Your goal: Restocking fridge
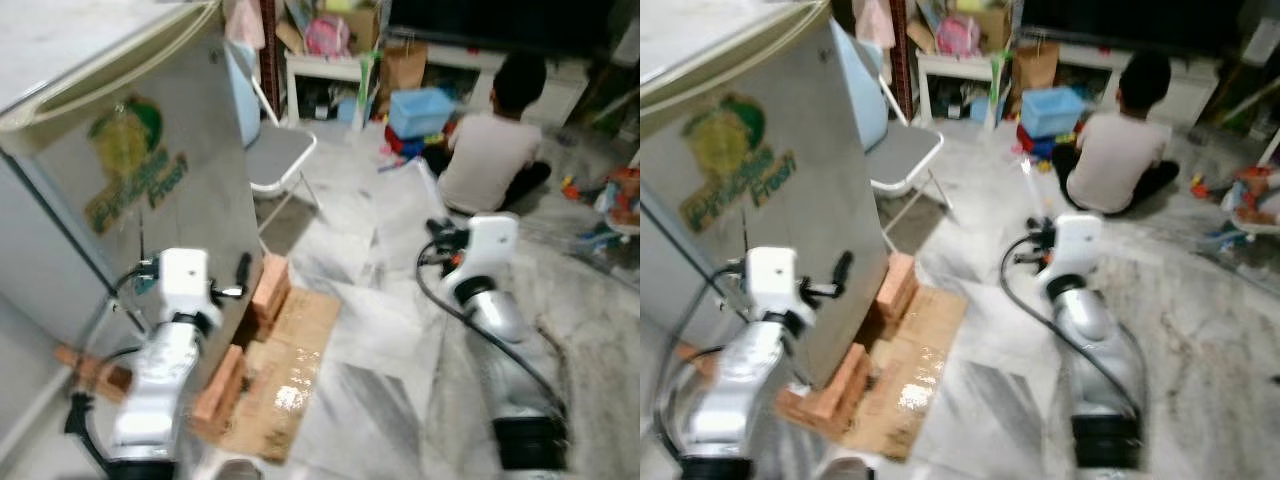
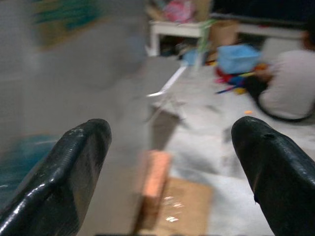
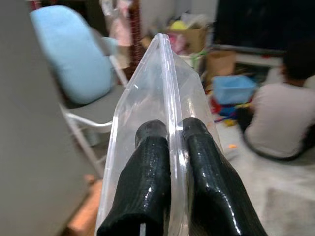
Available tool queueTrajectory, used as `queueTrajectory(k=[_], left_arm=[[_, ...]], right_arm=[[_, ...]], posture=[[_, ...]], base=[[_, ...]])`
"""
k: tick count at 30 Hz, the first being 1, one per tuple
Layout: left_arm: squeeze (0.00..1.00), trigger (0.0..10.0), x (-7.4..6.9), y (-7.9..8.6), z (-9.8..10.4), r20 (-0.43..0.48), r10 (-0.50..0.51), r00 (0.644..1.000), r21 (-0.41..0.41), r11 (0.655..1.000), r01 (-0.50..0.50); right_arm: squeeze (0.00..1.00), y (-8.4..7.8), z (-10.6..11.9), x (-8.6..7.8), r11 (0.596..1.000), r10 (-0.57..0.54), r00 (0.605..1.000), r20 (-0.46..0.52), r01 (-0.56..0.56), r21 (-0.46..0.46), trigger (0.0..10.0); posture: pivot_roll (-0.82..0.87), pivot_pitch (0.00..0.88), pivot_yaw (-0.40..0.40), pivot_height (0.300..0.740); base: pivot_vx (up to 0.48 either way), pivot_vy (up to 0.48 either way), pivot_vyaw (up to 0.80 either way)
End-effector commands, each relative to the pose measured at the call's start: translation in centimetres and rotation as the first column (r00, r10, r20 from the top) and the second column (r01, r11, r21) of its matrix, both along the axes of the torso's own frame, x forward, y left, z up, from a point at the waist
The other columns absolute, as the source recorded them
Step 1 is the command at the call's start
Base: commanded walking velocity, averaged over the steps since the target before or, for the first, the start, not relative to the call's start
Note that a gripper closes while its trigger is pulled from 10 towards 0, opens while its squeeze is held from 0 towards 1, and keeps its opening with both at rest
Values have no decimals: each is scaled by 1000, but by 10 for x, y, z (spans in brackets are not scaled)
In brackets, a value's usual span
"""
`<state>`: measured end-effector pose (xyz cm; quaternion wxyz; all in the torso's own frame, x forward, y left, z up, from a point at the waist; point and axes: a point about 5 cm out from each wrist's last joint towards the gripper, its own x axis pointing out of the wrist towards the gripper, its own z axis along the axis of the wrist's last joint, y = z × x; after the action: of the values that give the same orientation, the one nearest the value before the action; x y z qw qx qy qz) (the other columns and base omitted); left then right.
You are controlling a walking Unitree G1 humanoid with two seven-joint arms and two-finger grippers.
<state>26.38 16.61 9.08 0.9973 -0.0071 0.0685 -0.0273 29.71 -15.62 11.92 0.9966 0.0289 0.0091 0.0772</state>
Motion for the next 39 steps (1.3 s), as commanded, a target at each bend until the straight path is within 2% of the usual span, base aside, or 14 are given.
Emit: queueTrajectory(k=[1, 6, 15, 20, 23, 24, 26, 29, 31, 39], left_arm=[[0, 10000, 0, -3, 1, 5, -12, 1000, -26, 1000, 12], [0, 10000, 0, -1, 5, 40, 6, 999, 15, 1000, -7], [0, 10000, -1, -3, 3, 23, -8, 1000, -39, 999, 9], [0, 10000, -10, -7, 5, 33, -95, 995, -96, 991, 98], [0, 10000, -19, -7, 0, -4, -169, 986, -104, 980, 167], [0, 10000, -30, -8, -7, -57, -249, 967, -106, 964, 243], [0, 10000, -41, -7, -15, -114, -316, 942, -96, 947, 306], [0, 10000, -48, 0, -21, -151, -326, 933, -74, 945, 318], [0, 10000, -50, 12, -25, -178, -291, 940, -63, 957, 284], [0, 10000, -47, 18, -22, -188, -289, 939, -67, 957, 281]], right_arm=[[0, -7, 7, 1, 1000, -20, 999, 26, 20, -16, 10000], [0, -8, 6, 1, 1000, -21, 1000, 23, 21, -18, 10000], [0, -7, 5, 0, 1000, -21, 1000, 19, 22, -20, 10000], [0, -9, 4, 0, 999, -25, 1000, 15, 25, -30, 10000], [0, -11, 2, -2, 999, -25, 1000, 5, 25, -36, 10000], [0, -12, 1, -3, 999, -24, 1000, -5, 24, -40, 10000], [0, -13, -2, -3, 999, -22, 1000, -19, 21, -45, 10000], [0, -12, -4, -4, 999, -16, 999, -34, 15, -50, 10000], [0, -10, -6, -3, 999, -9, 999, -44, 7, -52, 10000], [0, -8, -7, -4, 998, -1, 999, -51, -2, -55, 10000]], posture=[[28, 0, -26, 740], [29, 0, -27, 740], [29, 0, -26, 740], [31, 0, -27, 740], [33, 0, -29, 740], [39, 0, -33, 740], [42, 0, -35, 740], [48, 0, -38, 740], [50, 0, -41, 740], [50, 0, -44, 740]], base=[[0, 480, 0], [0, 288, 0], [0, 0, 0], [0, 0, 0], [0, 0, 0], [0, 0, 0], [0, 0, 0], [0, 0, 0], [0, 169, 0], [0, 462, 0]])
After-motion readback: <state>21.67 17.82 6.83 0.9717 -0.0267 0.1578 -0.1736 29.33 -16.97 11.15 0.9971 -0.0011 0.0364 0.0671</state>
